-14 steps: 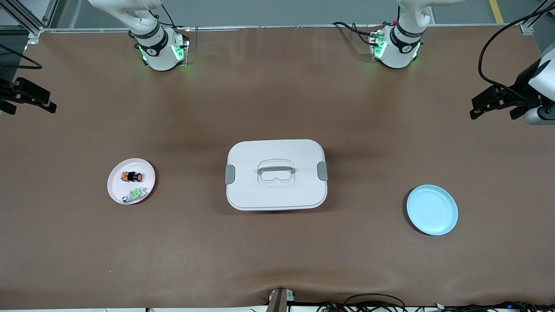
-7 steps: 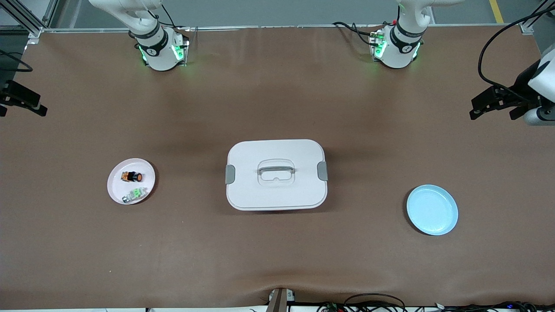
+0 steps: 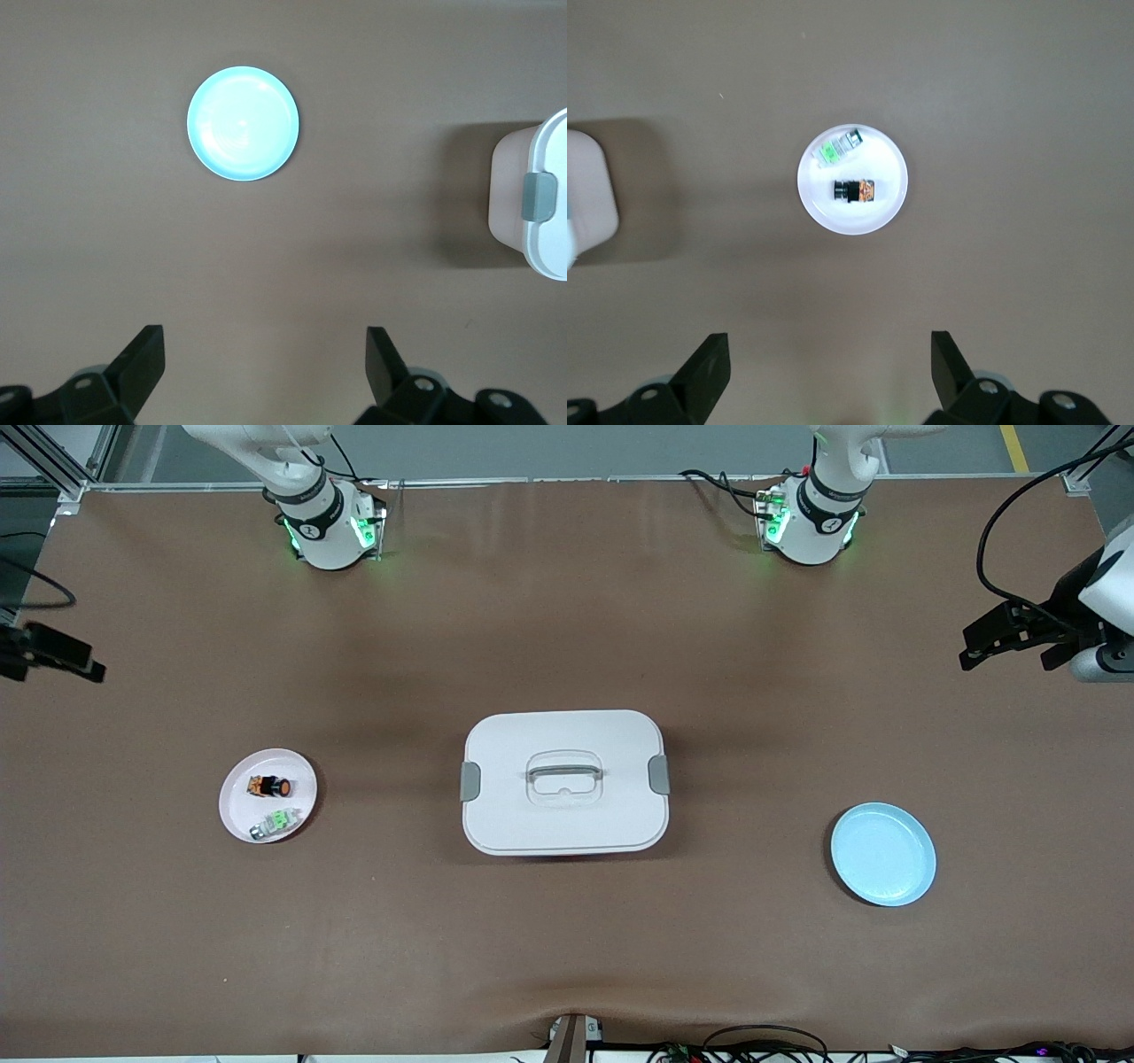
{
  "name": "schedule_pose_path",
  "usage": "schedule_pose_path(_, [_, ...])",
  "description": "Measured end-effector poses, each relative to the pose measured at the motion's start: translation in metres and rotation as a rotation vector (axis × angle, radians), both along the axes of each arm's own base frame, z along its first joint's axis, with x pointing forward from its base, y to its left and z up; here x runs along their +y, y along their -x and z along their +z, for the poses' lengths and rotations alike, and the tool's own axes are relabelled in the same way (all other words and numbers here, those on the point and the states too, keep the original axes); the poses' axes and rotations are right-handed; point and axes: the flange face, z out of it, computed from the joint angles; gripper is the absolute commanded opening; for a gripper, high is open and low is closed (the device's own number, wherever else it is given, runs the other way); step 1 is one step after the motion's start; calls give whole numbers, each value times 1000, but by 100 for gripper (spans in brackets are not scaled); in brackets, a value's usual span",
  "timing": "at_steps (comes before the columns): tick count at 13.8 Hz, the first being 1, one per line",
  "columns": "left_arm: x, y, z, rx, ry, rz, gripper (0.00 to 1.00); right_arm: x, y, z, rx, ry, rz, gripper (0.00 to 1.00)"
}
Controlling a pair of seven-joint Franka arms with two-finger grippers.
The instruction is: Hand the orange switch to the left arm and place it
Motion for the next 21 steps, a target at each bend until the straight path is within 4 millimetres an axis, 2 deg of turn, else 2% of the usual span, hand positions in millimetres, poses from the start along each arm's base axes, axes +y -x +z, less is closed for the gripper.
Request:
schedule_pose_path(3, [-1,0,0,-1,0,-2,100,-7,-31,-53,28,2,-10,100])
schedule_pose_path(8, [0,0,0,-1,0,-1,100,-13,-44,-91,76,0,-19,100])
schedule_pose_path(11, [0,0,0,-1,0,0,100,-15,-54,-134,70,2,-23,100])
schedule_pose_path(17, [0,0,0,-1,0,0,100,-21,-50,-206,53,4,-38,100])
schedule_pose_path(21, [0,0,1,-1,0,-1,100,-15,-36,-266,19,-19,-22,100])
